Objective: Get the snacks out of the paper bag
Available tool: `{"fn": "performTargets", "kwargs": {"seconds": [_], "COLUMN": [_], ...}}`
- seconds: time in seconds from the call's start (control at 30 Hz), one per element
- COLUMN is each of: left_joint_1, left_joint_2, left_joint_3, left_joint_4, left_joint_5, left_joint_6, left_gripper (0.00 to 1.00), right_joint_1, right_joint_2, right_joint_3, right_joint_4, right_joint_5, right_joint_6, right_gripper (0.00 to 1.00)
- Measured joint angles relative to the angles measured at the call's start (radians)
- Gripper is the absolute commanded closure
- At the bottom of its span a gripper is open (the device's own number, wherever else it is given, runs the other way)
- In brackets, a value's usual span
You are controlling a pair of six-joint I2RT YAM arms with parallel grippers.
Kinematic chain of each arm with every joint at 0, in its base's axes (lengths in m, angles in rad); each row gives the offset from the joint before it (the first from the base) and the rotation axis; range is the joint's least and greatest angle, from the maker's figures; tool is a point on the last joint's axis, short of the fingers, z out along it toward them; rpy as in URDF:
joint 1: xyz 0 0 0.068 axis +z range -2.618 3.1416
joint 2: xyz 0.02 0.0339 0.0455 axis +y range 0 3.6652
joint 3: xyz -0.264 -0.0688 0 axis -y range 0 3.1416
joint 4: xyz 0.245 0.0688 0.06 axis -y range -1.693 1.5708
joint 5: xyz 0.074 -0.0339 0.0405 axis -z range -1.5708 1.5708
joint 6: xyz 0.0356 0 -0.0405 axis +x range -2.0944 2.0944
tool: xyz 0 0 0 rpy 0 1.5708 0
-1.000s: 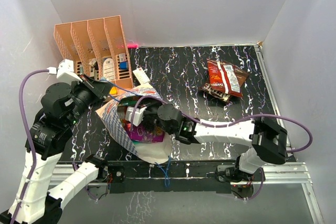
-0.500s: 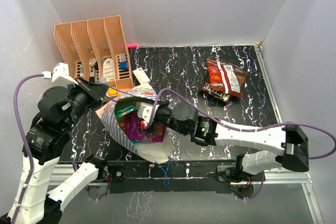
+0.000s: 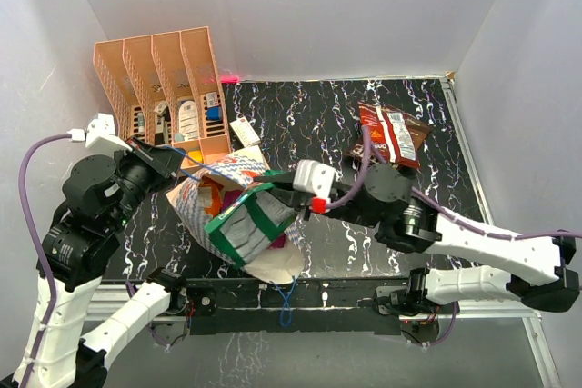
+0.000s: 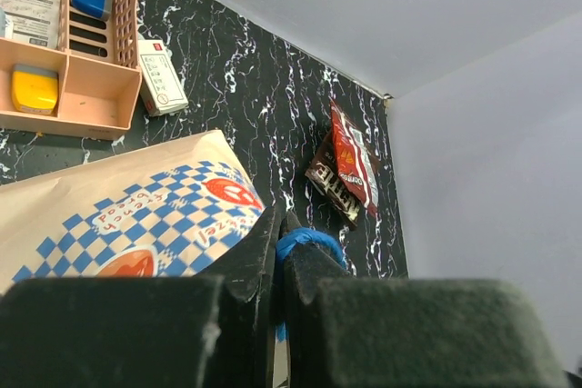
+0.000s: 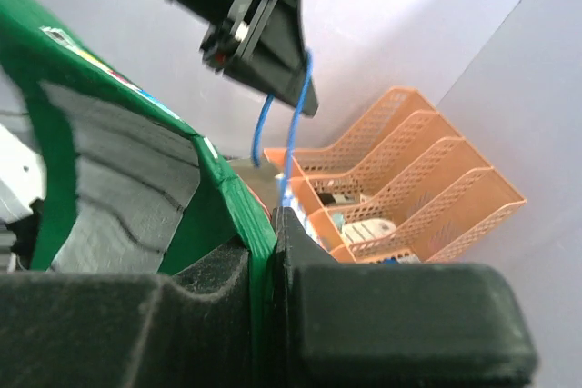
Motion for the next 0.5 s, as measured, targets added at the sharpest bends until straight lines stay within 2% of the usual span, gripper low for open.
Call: {"fn": "performTargets", "kwargs": {"seconds": [0.23, 0.37, 0.5], "left_joint_1": [0.000, 0.000, 0.000], "left_joint_2": [-0.018, -0.022, -0.022], "left_joint_3": [-0.009, -0.012, -0.013], "left_joint_4": [-0.003, -0.008, -0.010], "left_joint_5": [-0.016, -0.024, -0.026], "left_joint_6": [-0.004, -0.004, -0.003], "left_gripper": [1.00, 1.00, 1.00], "right_joint_1": [0.000, 0.001, 0.000], "right_joint_2": [-0.068, -0.089, -0.084], "right_joint_3": [0.079, 0.111, 0.131], "right_joint_4": [-0.051, -0.090, -0.101], "right_joint_5": [0.032, 0.142, 0.317], "right_joint_6": [0.044, 0.020, -0.048], "right_gripper": [0.93, 0.93, 0.93]}}
